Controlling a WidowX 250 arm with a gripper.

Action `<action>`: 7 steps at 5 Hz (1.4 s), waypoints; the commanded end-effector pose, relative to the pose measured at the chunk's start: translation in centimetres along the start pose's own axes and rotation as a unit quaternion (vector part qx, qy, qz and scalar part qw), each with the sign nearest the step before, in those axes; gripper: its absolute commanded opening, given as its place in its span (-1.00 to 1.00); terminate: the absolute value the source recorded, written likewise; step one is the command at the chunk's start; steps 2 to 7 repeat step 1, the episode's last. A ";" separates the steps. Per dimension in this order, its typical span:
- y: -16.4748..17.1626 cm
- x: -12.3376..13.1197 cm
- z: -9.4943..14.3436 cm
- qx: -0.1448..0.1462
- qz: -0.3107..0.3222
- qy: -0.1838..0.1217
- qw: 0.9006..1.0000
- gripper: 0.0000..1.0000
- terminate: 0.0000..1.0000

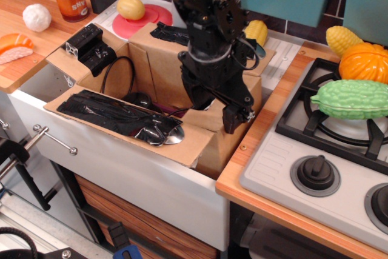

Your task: Close small4fbox flaps

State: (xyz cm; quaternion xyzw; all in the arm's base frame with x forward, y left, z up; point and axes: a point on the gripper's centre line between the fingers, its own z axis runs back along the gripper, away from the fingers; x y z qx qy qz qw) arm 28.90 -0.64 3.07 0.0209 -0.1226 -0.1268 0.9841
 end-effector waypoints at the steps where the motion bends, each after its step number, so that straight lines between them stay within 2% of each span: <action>1: 0.0 0.0 0.4 -0.015 -0.003 -0.016 1.000 1.00 1.00; 7: 0.0 0.0 0.4 -0.015 -0.003 -0.016 1.000 1.00 1.00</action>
